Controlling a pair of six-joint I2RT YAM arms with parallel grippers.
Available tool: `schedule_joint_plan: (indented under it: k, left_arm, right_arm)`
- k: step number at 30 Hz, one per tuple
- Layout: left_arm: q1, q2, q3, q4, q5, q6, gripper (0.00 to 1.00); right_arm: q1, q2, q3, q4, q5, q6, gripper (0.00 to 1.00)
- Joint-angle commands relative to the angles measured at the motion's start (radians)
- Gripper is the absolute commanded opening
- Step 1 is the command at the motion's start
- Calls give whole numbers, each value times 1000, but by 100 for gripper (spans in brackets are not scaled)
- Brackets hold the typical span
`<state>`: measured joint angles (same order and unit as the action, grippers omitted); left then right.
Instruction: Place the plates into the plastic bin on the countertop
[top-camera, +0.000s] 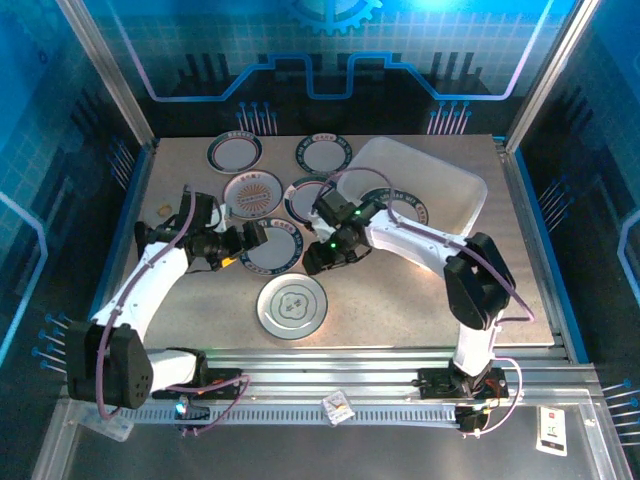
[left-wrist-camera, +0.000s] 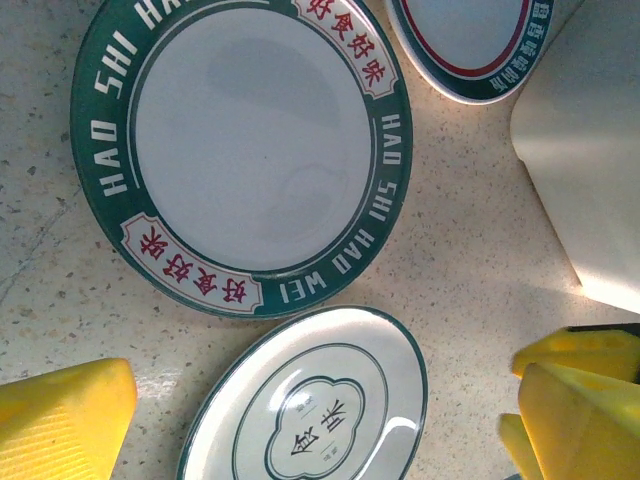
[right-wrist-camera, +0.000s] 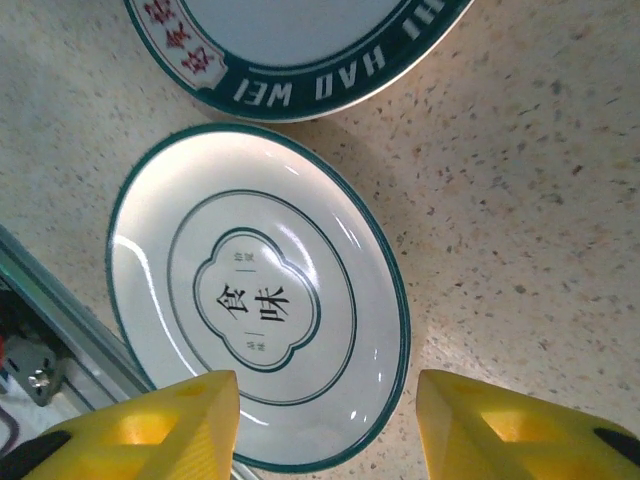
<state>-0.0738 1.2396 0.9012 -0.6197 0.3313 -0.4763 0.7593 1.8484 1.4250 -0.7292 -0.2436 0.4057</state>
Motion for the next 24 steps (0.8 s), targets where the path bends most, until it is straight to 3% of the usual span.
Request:
schedule_joint_plan:
  k: [1,24]
  left_arm:
    - [5,-23,-18,-15,26,-4,99]
    - [5,-35,-13,-22,-1,31,99]
  right_arm:
    - [26,54,33,-30,-2,-34,51]
    - [35,234,141,-103,43,-51,48]
